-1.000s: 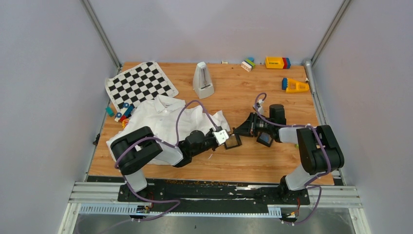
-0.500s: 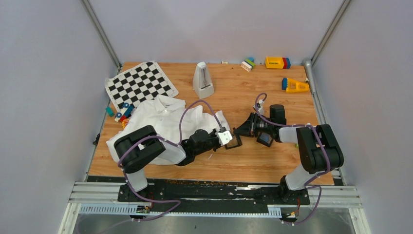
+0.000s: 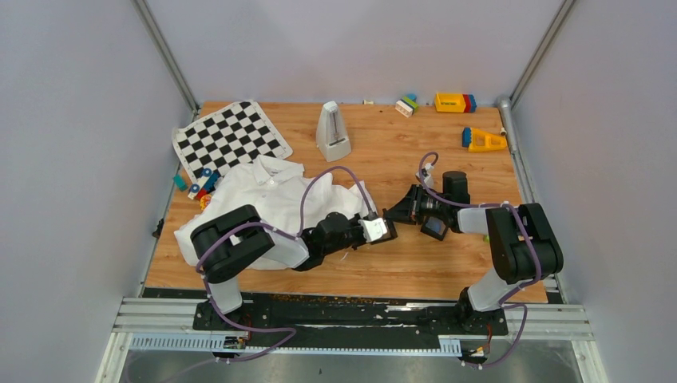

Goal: Remove the brooch from the garment

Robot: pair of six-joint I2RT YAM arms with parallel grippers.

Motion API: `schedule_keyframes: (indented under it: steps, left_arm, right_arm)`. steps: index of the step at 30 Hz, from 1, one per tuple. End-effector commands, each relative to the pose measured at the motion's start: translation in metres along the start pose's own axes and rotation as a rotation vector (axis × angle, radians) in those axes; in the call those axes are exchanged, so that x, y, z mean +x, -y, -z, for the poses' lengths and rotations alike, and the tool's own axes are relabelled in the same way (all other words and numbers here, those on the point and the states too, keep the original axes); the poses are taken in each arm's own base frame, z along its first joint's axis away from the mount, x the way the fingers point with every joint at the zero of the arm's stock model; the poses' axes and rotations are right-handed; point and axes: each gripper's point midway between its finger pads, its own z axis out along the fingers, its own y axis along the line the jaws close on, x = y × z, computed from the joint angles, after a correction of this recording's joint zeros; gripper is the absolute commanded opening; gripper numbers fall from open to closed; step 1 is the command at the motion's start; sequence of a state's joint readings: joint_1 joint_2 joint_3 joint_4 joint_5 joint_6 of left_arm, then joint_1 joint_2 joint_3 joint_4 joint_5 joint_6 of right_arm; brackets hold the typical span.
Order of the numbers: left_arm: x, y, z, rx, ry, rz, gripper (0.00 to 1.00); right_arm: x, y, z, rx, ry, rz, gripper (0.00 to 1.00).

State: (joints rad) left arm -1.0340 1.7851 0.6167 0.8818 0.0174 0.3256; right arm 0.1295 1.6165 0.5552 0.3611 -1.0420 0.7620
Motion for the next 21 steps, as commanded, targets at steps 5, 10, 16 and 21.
schedule_keyframes:
  steps: [5,10,16,21]
  left_arm:
    - [-0.014,0.015,-0.005,0.088,0.005,0.018,0.33]
    - [-0.009,0.026,-0.004,0.143,-0.041,0.053,0.37]
    - [-0.006,0.023,-0.008,0.126,-0.065,0.078,0.32]
    - [-0.009,0.018,-0.017,0.101,-0.073,0.098,0.16]
  right_arm:
    - [-0.003,-0.004,0.002,-0.031,0.006,0.027,0.0]
    - [-0.004,-0.004,0.003,-0.032,0.008,0.025,0.0]
    - [-0.003,-0.004,0.003,-0.035,0.007,0.024,0.0]
    - [-0.003,-0.004,0.003,-0.037,0.004,0.021,0.0]
